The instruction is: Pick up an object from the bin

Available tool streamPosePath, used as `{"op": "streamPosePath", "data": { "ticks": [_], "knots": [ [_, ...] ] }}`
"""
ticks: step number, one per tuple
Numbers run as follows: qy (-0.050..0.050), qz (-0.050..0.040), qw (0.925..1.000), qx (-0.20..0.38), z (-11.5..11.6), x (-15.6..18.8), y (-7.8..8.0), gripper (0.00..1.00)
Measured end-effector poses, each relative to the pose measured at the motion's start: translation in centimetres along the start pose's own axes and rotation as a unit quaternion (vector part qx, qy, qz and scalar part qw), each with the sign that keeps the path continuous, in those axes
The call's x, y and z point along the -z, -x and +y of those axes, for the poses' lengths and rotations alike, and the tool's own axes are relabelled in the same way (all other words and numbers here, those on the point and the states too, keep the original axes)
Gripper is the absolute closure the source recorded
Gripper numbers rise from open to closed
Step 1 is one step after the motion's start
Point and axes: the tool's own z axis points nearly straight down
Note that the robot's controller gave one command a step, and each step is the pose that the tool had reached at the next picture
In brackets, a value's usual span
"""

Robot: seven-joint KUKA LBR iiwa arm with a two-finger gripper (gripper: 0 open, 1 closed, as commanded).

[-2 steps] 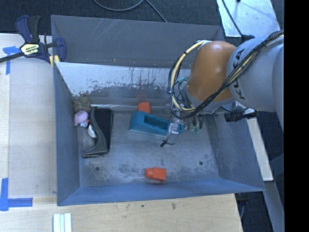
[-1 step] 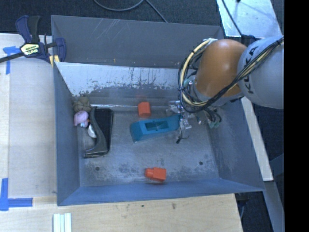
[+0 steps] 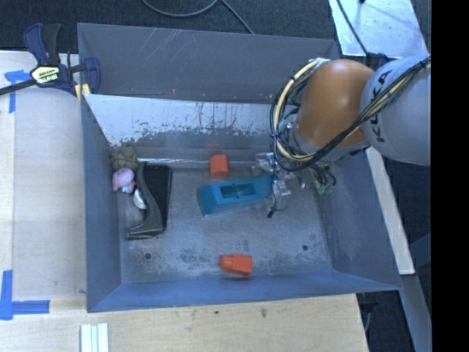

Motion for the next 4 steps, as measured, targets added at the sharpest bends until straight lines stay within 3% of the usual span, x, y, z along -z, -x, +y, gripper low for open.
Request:
{"op": "streamPosePath", "data": {
  "ticks": [2, 3, 4],
  "knots": [
    [-0.006, -0.0075, 0.9997, 0.023, 0.7, -1.3, 1.8, 1.0],
    [0.0, -0.0004, 0.9989, 0.047, 1.2, 2.3, 1.4, 1.0],
    [0.0, -0.0005, 0.9984, 0.056, 1.1, 4.5, 1.3, 1.0]
  ]
}}
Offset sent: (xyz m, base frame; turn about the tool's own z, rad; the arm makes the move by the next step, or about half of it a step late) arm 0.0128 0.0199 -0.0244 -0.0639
